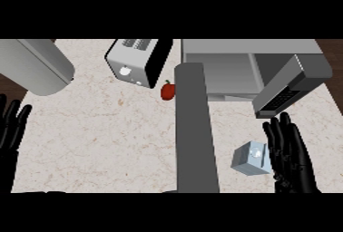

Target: Pick up the milk, place it into the microwave and close the microwave

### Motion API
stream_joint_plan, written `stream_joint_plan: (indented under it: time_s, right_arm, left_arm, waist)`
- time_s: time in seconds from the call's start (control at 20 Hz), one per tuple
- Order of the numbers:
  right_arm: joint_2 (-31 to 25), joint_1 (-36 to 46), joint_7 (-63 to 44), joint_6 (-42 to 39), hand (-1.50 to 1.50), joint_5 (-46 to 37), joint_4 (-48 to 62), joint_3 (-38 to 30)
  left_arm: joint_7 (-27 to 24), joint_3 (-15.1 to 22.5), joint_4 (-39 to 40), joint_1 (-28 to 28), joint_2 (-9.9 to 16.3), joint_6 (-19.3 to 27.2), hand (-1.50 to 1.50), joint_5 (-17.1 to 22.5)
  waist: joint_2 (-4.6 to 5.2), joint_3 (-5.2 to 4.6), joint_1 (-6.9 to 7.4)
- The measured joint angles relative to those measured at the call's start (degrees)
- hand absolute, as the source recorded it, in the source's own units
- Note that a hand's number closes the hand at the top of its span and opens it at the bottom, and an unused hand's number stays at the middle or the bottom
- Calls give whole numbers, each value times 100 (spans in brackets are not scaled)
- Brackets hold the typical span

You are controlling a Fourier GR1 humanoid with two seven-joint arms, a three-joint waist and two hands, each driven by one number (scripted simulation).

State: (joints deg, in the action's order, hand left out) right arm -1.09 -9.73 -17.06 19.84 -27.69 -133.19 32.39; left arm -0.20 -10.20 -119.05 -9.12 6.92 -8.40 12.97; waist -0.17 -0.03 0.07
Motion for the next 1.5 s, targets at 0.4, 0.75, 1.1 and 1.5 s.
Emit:
stream_joint_plan:
  time_s: [0.4,0.75,1.1,1.5]
  right_arm:
    - [-147,-475,283,277,-150,-83,225,-10]
    - [-359,-829,1014,423,-150,608,677,-438]
    - [-394,-1058,1952,547,-150,1310,1515,-952]
    - [-499,-1183,3108,341,-150,2188,2613,-1826]
  left_arm:
    - [180,-458,-522,-515,111,-417,-150,602]
    - [245,-897,-606,-680,186,-676,-150,950]
    - [263,-1183,-714,-916,148,-993,-150,1209]
    - [360,-1399,-793,-998,79,-1161,-150,1344]
  waist:
    - [5,2,5]
    - [8,4,2]
    - [1,3,5]
    - [0,2,-2]
